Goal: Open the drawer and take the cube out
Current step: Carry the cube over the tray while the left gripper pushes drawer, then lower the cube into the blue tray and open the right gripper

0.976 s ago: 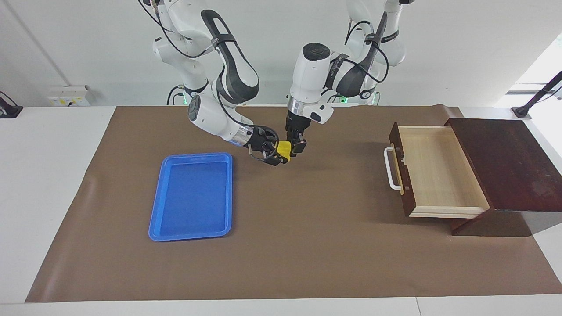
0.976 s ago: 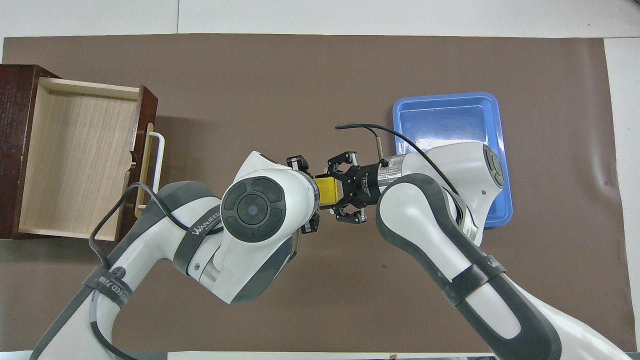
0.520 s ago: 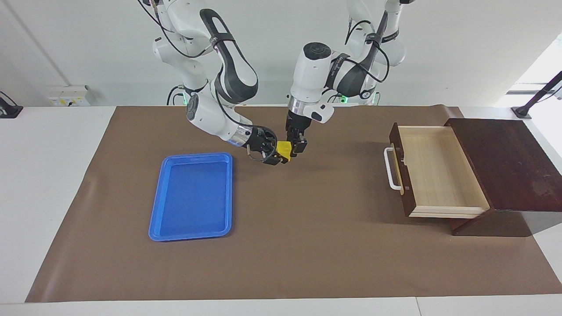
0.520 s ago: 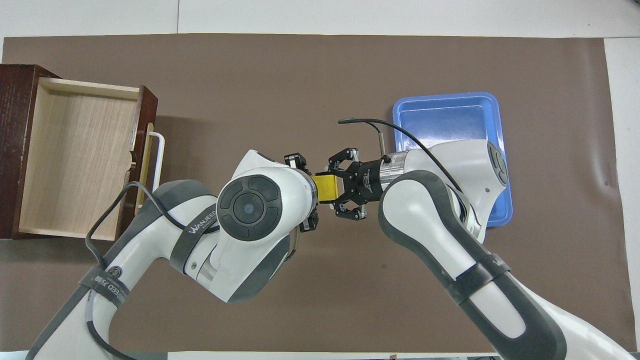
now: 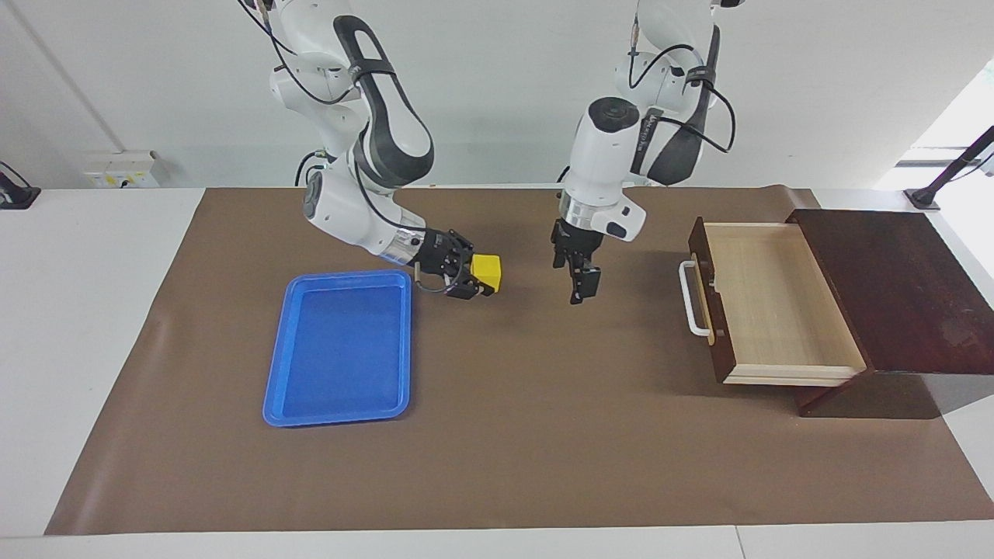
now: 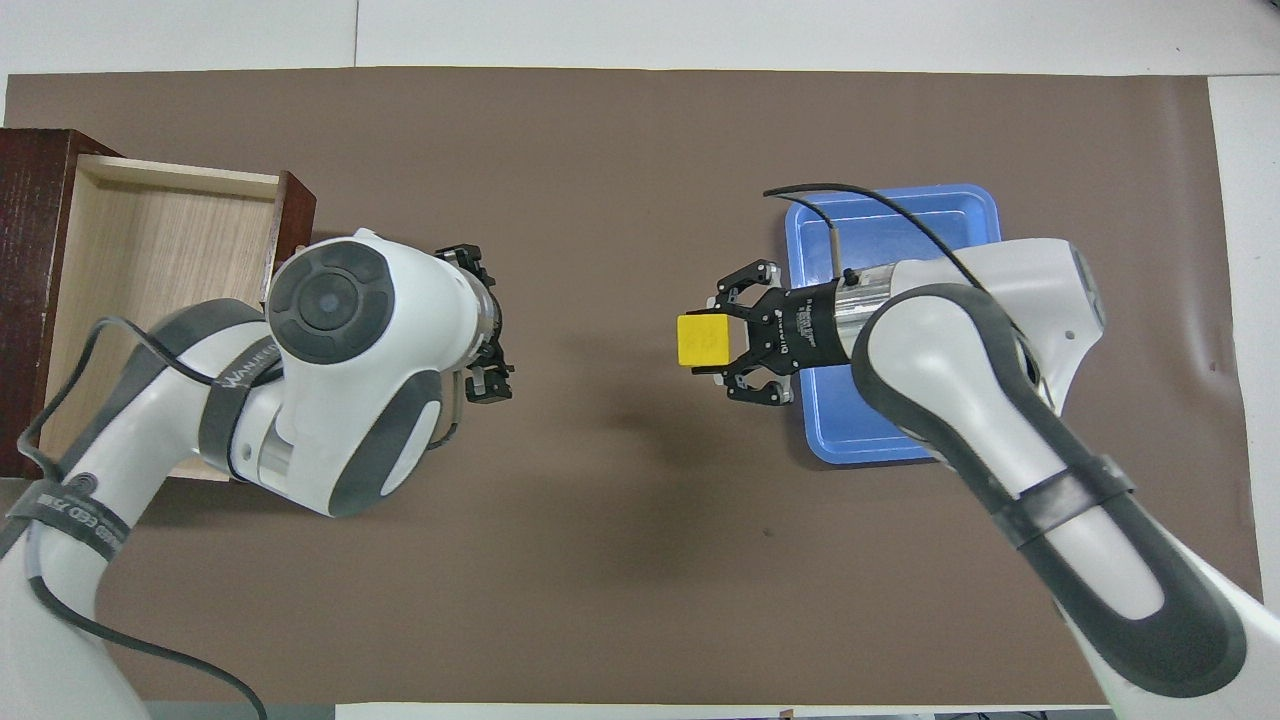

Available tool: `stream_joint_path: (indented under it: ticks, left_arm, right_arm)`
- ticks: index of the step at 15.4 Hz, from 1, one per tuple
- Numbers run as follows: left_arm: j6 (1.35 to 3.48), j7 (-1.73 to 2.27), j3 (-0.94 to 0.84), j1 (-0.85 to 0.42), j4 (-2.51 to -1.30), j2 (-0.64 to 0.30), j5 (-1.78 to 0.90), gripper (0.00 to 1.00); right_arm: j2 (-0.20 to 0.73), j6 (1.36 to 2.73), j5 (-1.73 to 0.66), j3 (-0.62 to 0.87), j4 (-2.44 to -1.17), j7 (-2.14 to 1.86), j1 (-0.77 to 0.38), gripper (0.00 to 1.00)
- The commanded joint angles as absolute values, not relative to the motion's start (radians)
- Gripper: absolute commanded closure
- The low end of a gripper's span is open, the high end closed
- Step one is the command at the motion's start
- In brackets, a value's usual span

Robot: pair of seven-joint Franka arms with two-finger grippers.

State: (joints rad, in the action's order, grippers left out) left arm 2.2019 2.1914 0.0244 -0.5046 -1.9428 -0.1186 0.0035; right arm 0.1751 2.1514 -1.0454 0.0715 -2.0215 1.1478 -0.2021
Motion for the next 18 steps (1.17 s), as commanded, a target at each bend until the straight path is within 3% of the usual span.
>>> stream_joint_path:
  ticks: [1,9,18]
  left_arm:
    - [2.165,2.050,0.017,-0.376,-1.962,-0.104,0.032,0.00]
    - [2.143,1.806,0.015,-0.158,-1.959,-0.107,0.210,0.00]
    - [2.186,1.491,0.014,0.043,-1.960,-0.115,0.212,0.00]
  right_arm:
    - [0.161,2.030,-1.045,0.074,-2.026,1.077,-0.071,1.00]
    - [0.176,1.973,-0.934,0.074,-2.155,0.838,0.158,1.00]
    - [0.230,2.025,-0.936,0.075,-2.223,0.753,0.150,1.00]
